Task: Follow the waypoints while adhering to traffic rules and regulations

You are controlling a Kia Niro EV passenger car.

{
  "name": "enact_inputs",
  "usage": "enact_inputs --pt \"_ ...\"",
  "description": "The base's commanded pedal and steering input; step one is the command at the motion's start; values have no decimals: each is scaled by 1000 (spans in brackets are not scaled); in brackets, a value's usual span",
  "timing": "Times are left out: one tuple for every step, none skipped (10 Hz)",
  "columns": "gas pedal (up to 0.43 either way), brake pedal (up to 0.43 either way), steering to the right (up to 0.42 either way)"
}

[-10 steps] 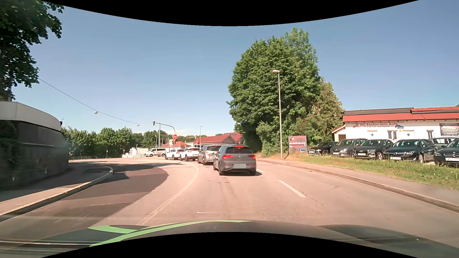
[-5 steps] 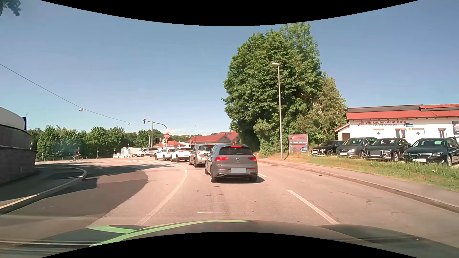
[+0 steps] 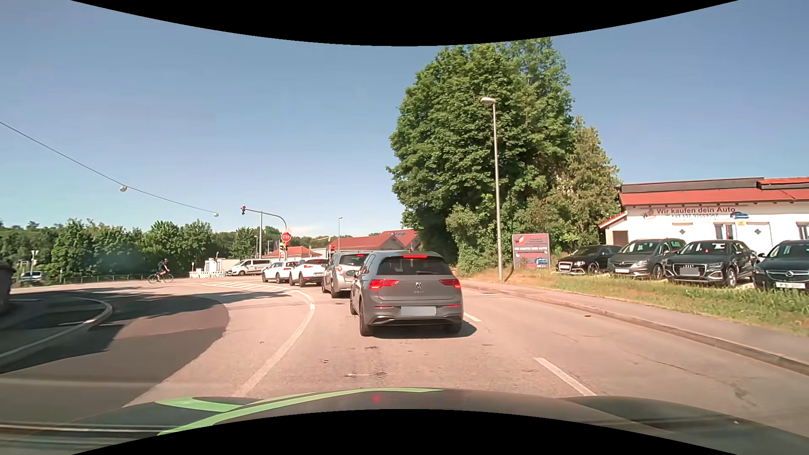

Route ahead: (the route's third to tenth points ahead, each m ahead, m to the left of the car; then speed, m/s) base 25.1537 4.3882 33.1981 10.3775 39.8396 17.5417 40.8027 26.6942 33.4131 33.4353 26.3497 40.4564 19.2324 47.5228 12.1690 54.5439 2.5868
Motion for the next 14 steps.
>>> enact_inputs --pt "0 213 1" --pt "0 213 -3" --pt "0 213 -9" --pt "0 213 -14" --pt "0 213 -17" --pt "0 213 -22" --pt "0 213 -28" --pt "0 207 -33" --pt "0 207 -35" --pt "0 207 -36" --pt "0 207 -37" --pt "0 213 -37" --pt "0 213 -37" --pt "0 213 -37"
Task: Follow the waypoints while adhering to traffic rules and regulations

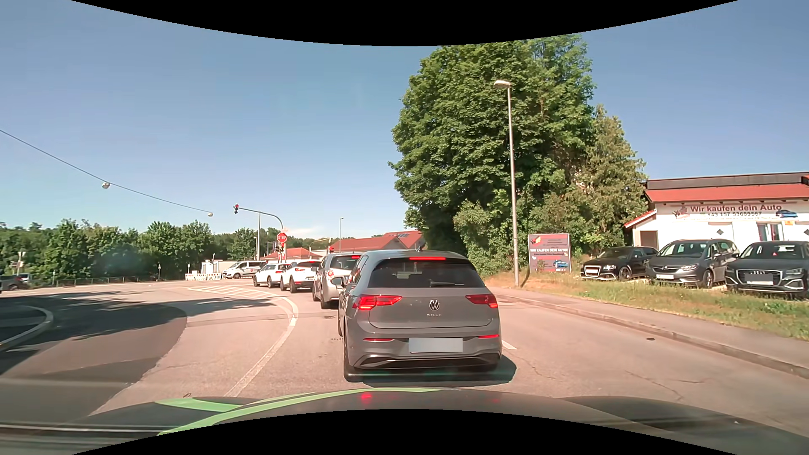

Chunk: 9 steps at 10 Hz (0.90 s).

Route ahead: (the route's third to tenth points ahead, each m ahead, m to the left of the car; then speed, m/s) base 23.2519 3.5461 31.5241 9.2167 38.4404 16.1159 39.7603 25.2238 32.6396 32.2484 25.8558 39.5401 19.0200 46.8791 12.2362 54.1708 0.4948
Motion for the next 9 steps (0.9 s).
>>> enact_inputs --pt "0 207 -34" --pt "0 207 -32" --pt "0 213 -32" --pt "0 220 -32" --pt "0 220 -32" --pt "0 213 -32" --pt "0 220 -32" --pt "0 232 -32" --pt "0 238 -32"
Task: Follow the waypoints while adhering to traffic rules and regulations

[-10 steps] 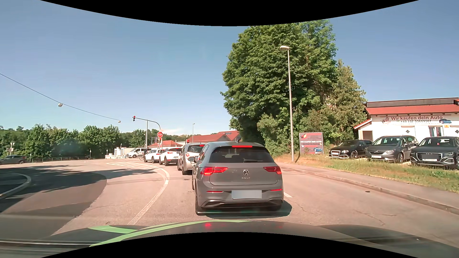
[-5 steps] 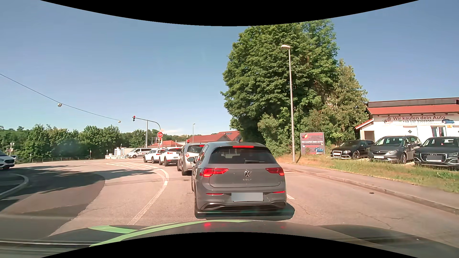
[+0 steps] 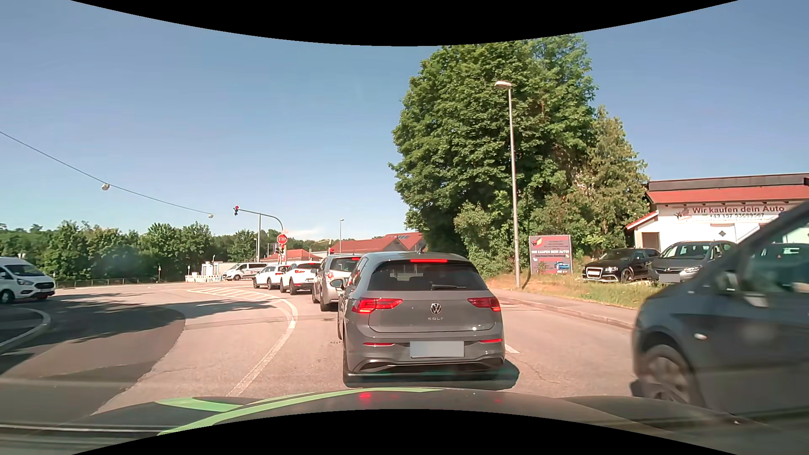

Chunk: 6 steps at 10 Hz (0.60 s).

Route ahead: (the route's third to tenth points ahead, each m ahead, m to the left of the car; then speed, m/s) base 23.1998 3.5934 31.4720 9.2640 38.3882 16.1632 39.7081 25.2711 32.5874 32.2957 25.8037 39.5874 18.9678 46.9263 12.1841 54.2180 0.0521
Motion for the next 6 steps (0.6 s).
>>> enact_inputs --pt "0 238 -32" --pt "0 238 -32" --pt "0 238 -32" --pt "0 238 -32" --pt "0 268 -32" --pt "0 360 -32"
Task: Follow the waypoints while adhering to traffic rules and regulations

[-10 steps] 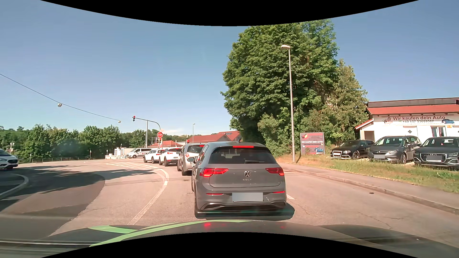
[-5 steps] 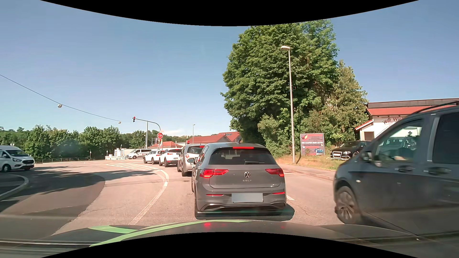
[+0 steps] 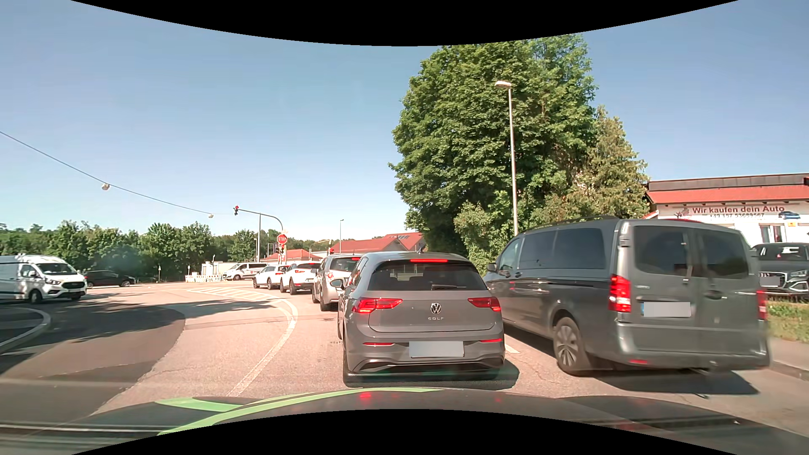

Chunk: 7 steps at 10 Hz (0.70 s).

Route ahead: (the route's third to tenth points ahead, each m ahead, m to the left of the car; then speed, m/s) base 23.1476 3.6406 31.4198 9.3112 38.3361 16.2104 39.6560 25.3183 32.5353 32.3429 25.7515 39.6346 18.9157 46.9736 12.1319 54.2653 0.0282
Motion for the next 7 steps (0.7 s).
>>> enact_inputs --pt "0 396 -32" --pt "0 396 -32" --pt "0 378 -32" --pt "0 366 -32" --pt "0 360 -32" --pt "0 354 -32" --pt "0 354 -32"
